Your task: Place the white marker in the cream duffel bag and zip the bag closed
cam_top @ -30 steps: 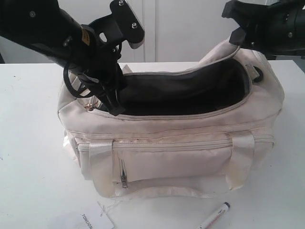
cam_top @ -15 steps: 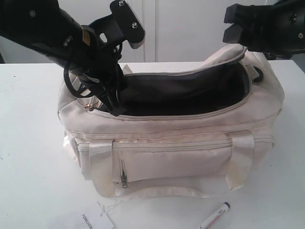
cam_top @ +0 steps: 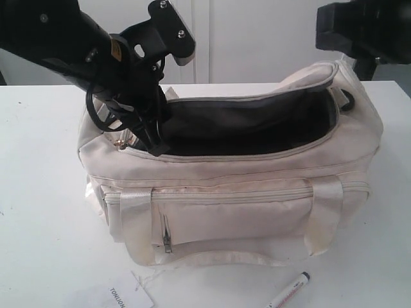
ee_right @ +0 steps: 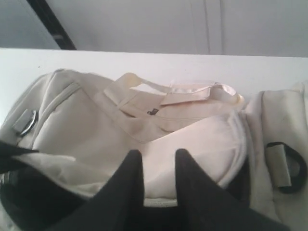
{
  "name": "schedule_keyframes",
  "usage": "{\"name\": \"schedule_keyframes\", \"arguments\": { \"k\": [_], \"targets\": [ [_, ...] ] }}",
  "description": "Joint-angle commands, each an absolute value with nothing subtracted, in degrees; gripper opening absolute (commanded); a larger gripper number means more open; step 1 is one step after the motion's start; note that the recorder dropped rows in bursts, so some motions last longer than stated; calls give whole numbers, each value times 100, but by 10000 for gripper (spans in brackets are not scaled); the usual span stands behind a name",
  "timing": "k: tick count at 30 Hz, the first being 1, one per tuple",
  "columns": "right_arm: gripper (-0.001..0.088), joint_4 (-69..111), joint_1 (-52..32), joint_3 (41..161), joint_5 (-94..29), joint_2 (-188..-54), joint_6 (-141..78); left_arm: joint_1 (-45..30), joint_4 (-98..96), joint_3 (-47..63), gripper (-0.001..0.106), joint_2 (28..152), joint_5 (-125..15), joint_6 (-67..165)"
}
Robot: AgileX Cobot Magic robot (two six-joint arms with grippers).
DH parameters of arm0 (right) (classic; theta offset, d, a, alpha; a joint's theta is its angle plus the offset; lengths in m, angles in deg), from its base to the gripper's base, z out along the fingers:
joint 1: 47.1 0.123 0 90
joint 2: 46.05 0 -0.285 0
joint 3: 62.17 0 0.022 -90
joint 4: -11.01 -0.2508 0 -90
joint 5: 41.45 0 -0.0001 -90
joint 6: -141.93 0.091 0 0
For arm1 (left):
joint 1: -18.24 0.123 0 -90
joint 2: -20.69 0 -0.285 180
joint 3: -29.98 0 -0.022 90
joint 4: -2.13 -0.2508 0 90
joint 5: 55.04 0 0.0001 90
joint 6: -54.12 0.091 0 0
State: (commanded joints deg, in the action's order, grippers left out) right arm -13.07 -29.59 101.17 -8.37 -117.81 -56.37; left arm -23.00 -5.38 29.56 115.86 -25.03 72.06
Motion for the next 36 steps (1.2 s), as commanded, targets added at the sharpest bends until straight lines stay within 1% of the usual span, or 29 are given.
{"name": "schedule_keyframes", "arguments": {
  "k": [1, 2, 3, 6, 15, 19, 21, 24, 26, 30, 33, 36],
  "targets": [
    [79, -1307, -2893, 10117, -793, -11781, -5773, -2300, -538, 2956, 0, 11586, -2503, 7206],
    [21, -1307, -2737, 10117, -686, -11781, -6102, -2300, -538, 2956, 0, 11586, -2503, 7206],
    [4, -1307, -2676, 10117, -647, -11781, -6266, -2300, -538, 2956, 0, 11586, -2503, 7206],
    [0, -1307, -2369, 10117, -496, -11781, -6824, -2300, -538, 2956, 0, 11586, -2503, 7206],
    [0, -1343, -1821, 10117, -420, -11825, -8011, -2300, -538, 2956, 0, 11586, -2485, 7204],
    [1, -1528, -1566, 10117, -420, -12063, -8179, -2300, -424, 2956, 0, 11586, -2420, 7188],
    [30, -1526, -1428, 10117, -435, -12251, -8179, -2300, -217, 2956, 0, 11586, -2379, 7188],
    [156, -1515, -1291, 10117, -490, -12501, -8179, -2300, -107, 2986, 0, 11586, -2183, 7188],
    [192, -1504, -1291, 10117, -521, -12541, -8179, -2295, -54, 3117, 0, 11586, -1999, 7188],
    [195, -1504, -1291, 10117, -521, -12530, -8179, -2271, 175, 3407, 0, 11586, -1882, 7210],
    [197, -1524, -1291, 10117, -510, -12530, -8179, -2065, 666, 3585, 0, 11586, -1690, 7414],
    [242, -1524, -1291, 10117, -510, -12530, -8179, -1724, 1559, 3631, 0, 11586, -1642, 7808]
  ]
}}
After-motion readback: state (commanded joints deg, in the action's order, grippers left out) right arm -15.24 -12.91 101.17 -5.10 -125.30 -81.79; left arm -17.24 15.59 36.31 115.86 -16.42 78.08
